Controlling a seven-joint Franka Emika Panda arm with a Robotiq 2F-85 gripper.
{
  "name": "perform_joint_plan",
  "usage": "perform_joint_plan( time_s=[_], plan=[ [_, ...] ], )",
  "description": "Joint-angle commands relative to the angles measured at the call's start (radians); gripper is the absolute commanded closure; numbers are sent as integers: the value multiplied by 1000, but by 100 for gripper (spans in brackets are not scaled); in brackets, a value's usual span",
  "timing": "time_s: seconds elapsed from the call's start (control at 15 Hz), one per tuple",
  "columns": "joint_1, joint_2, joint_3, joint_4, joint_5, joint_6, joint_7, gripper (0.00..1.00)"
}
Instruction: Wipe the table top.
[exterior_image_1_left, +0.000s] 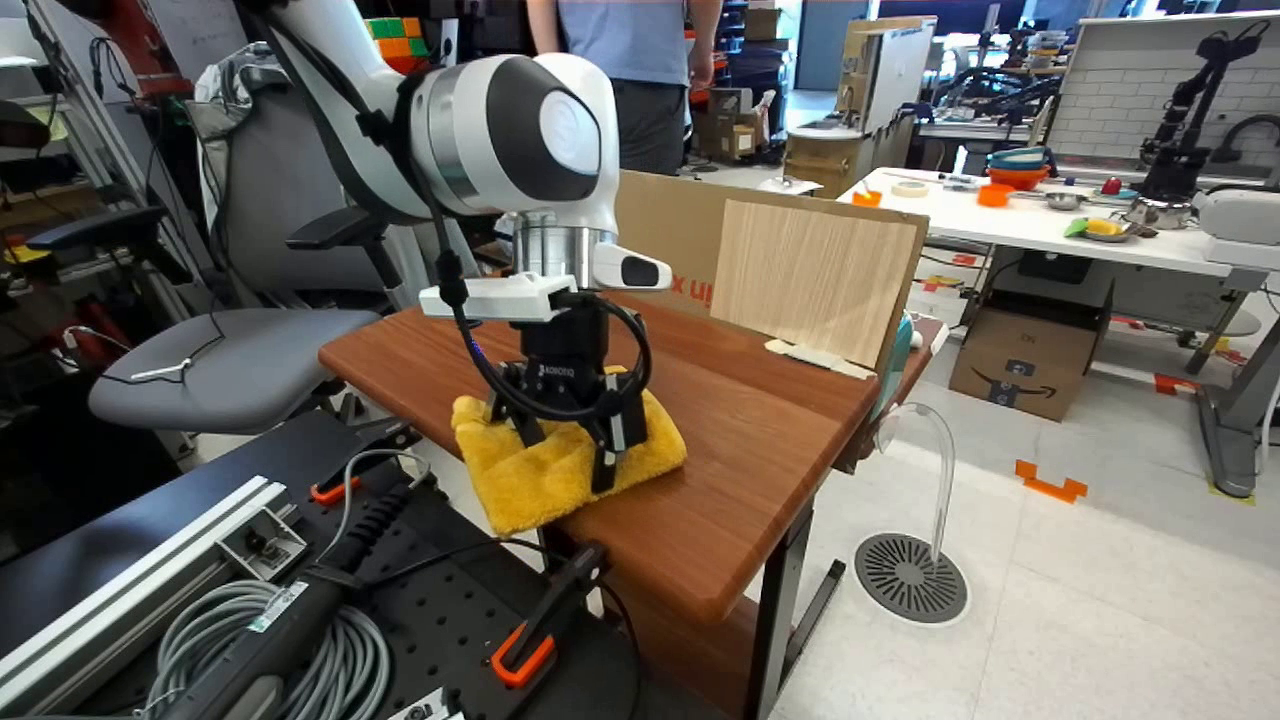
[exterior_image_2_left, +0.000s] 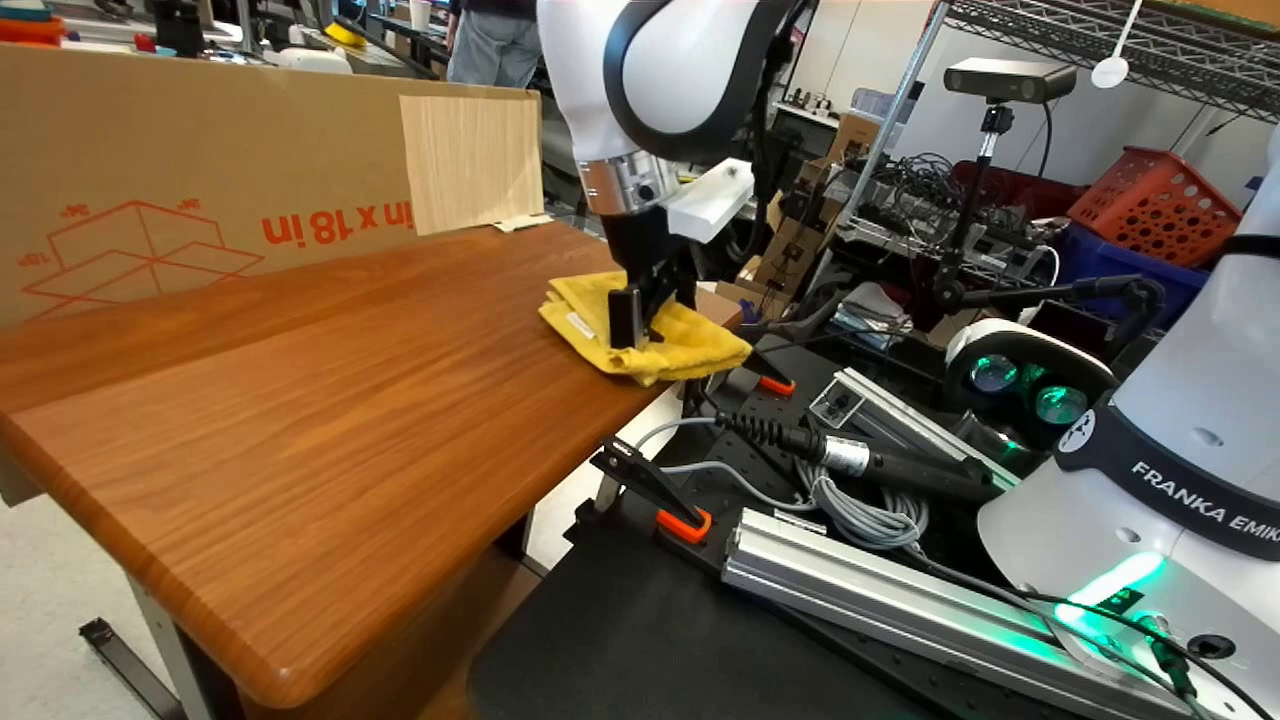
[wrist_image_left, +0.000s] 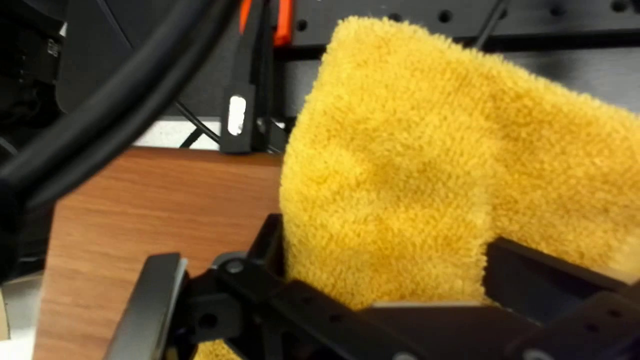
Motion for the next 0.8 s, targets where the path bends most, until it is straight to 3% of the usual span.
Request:
perform_joint_plan(
  time_s=[0.0, 0.73],
  plan=[
    [32, 82, 80, 107, 83, -9, -1, 0],
    [127, 246, 188, 447, 290, -85, 36, 0]
  ],
)
